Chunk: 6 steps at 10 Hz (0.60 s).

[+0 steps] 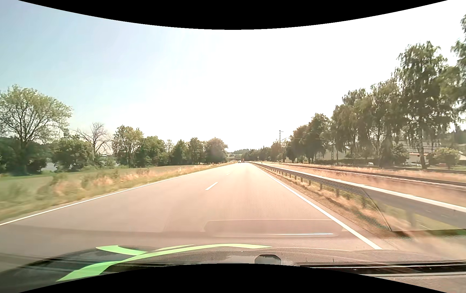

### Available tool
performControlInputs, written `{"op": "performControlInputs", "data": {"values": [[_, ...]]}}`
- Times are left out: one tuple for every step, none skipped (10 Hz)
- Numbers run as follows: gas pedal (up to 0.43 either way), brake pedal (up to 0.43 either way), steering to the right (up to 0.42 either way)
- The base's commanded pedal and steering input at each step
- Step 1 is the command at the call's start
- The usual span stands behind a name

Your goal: Follow the waypoints while adhering to traffic rules and regulations

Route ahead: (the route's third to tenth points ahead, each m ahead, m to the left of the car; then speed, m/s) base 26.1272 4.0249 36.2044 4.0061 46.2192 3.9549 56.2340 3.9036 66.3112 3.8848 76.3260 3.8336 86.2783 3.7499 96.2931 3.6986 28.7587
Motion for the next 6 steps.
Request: {"op": "performControlInputs", "data": {"values": [[0.248,0.000,-0.001],[0.248,0.000,-0.001],[0.268,0.000,-0.001],[0.268,0.000,-0.001],[0.268,0.000,-0.001],[0.280,0.000,-0.001]]}}
